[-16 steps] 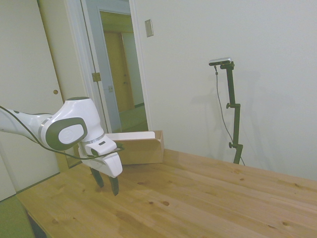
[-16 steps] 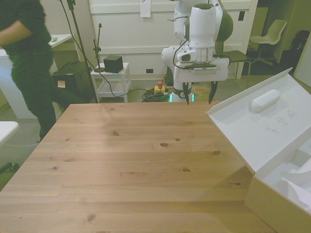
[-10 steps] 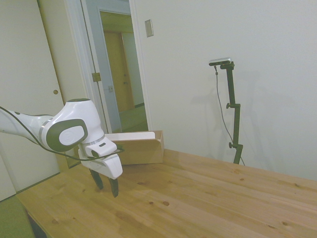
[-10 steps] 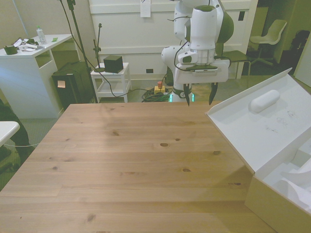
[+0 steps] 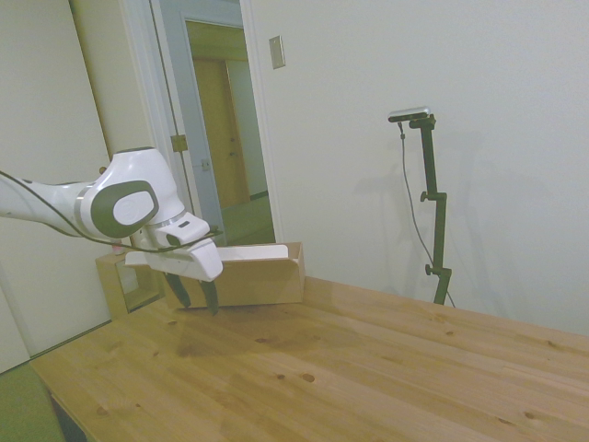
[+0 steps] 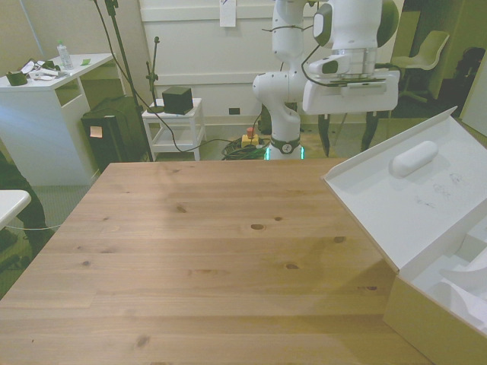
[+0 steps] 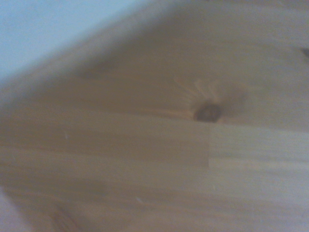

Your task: Close the box

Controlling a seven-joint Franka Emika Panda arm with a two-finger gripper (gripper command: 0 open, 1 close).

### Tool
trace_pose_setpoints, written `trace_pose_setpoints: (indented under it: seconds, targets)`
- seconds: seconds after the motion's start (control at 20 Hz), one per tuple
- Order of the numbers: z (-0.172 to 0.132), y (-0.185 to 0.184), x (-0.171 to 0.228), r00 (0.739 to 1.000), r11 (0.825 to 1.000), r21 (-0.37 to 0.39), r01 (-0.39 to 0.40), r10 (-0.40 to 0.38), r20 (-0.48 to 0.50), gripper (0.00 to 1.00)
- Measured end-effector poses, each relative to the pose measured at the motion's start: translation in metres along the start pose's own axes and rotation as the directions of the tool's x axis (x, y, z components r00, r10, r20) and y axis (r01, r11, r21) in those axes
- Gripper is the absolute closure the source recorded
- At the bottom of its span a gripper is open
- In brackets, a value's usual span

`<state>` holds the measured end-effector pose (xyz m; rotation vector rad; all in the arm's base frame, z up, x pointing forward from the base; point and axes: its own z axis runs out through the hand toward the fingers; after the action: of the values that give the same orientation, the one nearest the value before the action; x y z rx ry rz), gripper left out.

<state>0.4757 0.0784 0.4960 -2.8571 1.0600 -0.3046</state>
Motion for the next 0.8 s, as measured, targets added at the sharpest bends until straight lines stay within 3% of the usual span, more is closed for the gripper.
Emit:
trace_pose_setpoints:
  seconds: [0.25, 0.5, 0.8]
  targets:
    - [-0.005, -0.058, 0.025, 0.995, 0.996, 0.03, 0.089, -0.087, -0.051, 0.0]
    - [-0.019, -0.106, 0.038, 0.971, 0.975, 0.076, 0.207, -0.195, -0.139, 0.0]
    - [-0.042, -0.161, 0.064, 0.94, 0.955, 0.096, 0.279, -0.251, -0.232, 0.0]
